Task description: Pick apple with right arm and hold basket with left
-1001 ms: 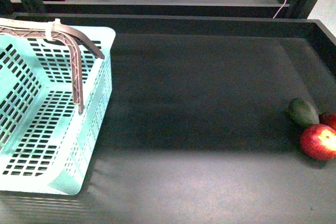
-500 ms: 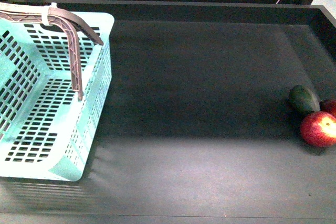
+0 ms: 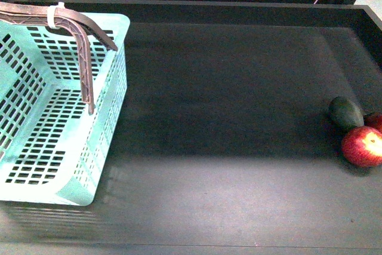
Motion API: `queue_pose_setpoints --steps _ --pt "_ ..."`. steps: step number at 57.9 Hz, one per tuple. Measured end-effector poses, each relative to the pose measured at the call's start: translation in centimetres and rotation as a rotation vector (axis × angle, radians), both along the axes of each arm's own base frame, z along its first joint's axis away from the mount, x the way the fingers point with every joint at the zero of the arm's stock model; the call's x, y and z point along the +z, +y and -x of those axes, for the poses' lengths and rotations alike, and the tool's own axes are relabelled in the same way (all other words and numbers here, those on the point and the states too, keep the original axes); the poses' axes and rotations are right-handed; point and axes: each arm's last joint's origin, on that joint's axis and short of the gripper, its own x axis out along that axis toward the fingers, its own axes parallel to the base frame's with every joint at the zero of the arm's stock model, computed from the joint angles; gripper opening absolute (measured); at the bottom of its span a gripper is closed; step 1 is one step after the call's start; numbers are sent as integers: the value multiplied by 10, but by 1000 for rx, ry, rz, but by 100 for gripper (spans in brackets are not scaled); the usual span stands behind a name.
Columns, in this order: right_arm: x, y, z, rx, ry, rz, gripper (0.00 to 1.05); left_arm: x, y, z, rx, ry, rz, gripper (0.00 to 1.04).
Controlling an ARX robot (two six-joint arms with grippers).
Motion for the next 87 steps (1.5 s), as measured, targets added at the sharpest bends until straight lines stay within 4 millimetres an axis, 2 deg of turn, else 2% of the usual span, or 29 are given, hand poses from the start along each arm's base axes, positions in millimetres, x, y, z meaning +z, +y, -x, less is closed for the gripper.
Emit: queue_pose_setpoints --steps 12,22,25,27,40,49,57,70,75,81,87 --pt "0 0 0 0 0 0 96 -8 1 -22 10 25 12 98" --pt "0 0 0 0 0 0 96 -10 5 -29 26 31 27 97" --pt "0 0 0 0 0 0 96 -9 6 -31 32 30 31 87" --pt "0 0 0 0 0 0 96 -10 8 -33 38 36 34 76" --pt "0 0 0 0 0 0 96 -26 13 -45 53 85 44 38" --pt "0 0 0 0 0 0 96 -29 14 -46 74 95 72 15" --pt "0 0 0 0 0 0 96 -27 14 -45 72 90 74 14" --pt "0 0 0 0 0 0 96 -16 13 -26 63 84 40 14" --pt "0 0 0 0 0 0 96 1 12 -19 46 58 -2 14" --pt "0 0 0 0 0 0 96 33 8 -9 8 -2 -57 14" --pt "0 0 0 0 0 0 96 56 -5 0 -71 -34 -90 14"
